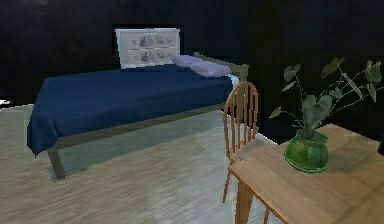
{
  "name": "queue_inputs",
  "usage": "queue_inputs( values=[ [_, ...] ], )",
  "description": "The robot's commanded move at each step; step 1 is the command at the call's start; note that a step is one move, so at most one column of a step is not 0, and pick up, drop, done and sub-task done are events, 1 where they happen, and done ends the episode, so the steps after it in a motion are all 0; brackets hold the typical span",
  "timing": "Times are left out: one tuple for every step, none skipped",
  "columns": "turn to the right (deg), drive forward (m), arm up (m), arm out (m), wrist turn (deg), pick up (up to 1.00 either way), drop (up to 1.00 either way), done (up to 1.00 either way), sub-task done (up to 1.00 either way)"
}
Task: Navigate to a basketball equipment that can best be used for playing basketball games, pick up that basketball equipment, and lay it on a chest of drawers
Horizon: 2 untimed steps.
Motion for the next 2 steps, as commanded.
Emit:
queue_inputs(
  values=[
    [0.0,0.00,0.00,0.00,45.0,0.00,0.00,0.00,0.00],
    [0.0,0.00,0.00,0.00,45.0,0.00,0.00,0.00,0.00]
  ],
)
